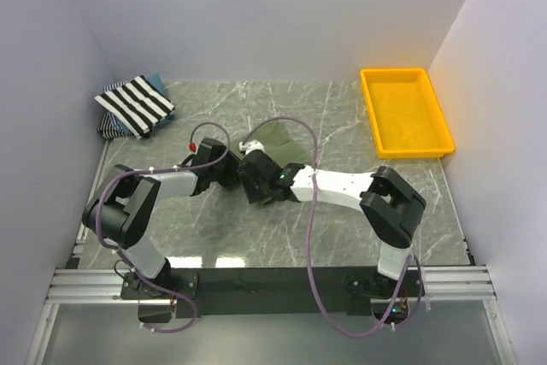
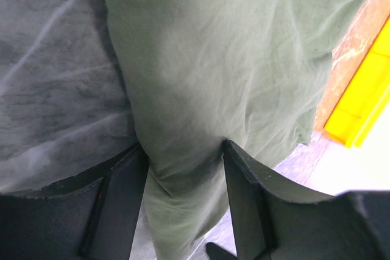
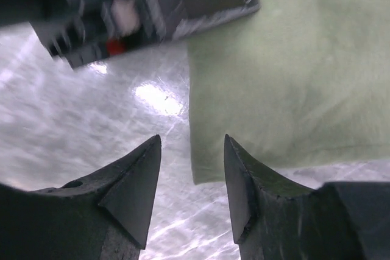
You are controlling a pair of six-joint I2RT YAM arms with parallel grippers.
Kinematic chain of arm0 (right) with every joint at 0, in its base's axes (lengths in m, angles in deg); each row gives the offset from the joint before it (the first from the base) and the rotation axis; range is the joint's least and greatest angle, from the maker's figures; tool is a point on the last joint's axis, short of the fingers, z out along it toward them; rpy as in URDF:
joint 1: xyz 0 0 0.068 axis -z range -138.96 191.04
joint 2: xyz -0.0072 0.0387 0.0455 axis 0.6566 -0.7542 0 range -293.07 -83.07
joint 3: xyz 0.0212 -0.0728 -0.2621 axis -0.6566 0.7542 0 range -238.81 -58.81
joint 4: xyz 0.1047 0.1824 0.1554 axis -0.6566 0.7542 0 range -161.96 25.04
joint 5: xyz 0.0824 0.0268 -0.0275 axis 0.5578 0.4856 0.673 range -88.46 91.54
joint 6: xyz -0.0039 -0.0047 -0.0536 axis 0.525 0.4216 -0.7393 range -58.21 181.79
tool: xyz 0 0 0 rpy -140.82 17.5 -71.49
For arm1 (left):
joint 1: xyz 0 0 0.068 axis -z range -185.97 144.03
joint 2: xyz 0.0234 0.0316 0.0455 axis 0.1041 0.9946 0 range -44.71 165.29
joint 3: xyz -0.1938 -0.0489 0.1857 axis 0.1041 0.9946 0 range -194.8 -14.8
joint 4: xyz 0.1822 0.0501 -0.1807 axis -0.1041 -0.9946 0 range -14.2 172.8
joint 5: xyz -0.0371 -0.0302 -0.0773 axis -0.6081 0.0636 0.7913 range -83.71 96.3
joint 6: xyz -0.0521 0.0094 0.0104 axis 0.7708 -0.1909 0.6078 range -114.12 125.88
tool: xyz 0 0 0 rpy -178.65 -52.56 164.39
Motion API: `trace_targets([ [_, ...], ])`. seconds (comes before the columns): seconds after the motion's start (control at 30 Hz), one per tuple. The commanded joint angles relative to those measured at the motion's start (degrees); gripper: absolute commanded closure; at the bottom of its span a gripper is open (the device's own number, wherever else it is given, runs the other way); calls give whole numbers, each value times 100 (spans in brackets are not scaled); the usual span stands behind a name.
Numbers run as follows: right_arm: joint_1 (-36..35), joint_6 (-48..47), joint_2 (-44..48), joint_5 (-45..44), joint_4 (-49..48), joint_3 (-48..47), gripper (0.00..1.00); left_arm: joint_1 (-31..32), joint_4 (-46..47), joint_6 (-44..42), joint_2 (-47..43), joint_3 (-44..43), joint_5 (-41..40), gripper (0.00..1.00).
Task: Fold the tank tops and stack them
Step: Neatly place the folded tank top to the corner
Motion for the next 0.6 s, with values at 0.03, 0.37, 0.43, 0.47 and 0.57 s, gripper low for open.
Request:
trace_targets([
  [0.03, -299, -756, -235, -965, -149, -140, 46, -258, -780, -356, 141, 171, -192, 41],
  [0.37, -582, -1310, -973, -2012, 45, -624, 39, -495, -772, -541, 62, 127, 37, 37],
  [0.43, -591, -1355, -1061, -2029, 71, -685, 39, -504, -728, -559, 80, 144, 133, 36],
  [0.47, -599, -1355, -1149, -2038, 88, -712, 39, -513, -710, -576, 88, 144, 160, 36],
  [0.57, -582, -1267, -1185, -1890, 115, -765, 49, -522, -684, -594, 62, 197, 282, 36],
])
